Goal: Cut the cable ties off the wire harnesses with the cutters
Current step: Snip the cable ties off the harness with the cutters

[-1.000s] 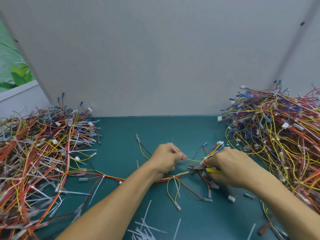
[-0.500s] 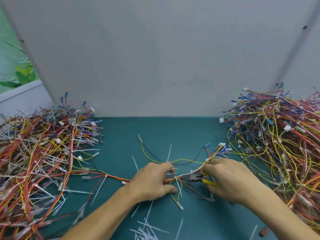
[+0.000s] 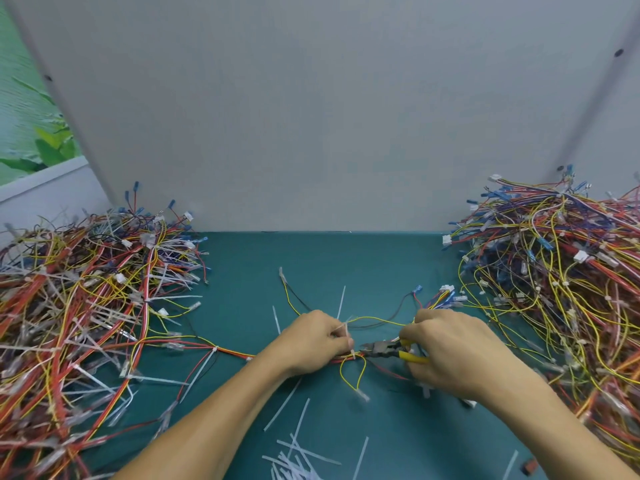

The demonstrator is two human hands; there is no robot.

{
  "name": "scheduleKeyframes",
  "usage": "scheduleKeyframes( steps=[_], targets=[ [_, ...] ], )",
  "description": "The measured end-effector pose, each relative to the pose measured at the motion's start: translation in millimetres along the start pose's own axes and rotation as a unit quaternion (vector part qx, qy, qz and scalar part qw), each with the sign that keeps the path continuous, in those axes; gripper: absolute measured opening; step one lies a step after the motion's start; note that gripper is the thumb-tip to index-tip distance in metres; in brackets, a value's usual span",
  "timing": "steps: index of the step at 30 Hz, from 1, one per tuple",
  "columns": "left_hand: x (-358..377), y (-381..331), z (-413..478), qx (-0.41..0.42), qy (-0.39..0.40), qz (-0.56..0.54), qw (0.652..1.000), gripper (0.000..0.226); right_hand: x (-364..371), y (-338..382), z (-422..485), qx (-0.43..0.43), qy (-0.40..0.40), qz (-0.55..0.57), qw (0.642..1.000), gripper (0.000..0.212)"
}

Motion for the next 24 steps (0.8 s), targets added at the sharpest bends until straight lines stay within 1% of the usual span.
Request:
scheduleKeyframes(
  steps=[2,7,12,24],
  targets=[
    [-0.3,-0.1,2.0,-0.006,0.005,-0.007,1.0,0.018,2.5,4.3,4.0,0.0,0.007,0.003,1.0,0.025],
    [-0.9,0.3,4.3,-0.006,-0.009,-0.014,1.0,0.014,3.6,4.7,6.8,0.012,0.009,0.018,1.0,0.024],
    [-1.6,2.3,3.0,-0.006,0.016,-0.087,0.996,0.009,0.6,2.0,7.4,0.014,0.01,0.013,1.0,0.026],
    [-2.3,3.2,2.8,-0.016,0.032,-0.096,0.995,0.017,1.6,6.8,19.8,-0.023,0.014,0.017,0.999,0.025]
  ],
)
Point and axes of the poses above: each hand's wrist, its own z-axis towards the middle knuckle, its own x-axis out of the palm, y = z × x, the point moved 10 cm from there along z, towards the middle knuckle, and after that the axes turned 14 degrees about -x, right-handed, at the moved point
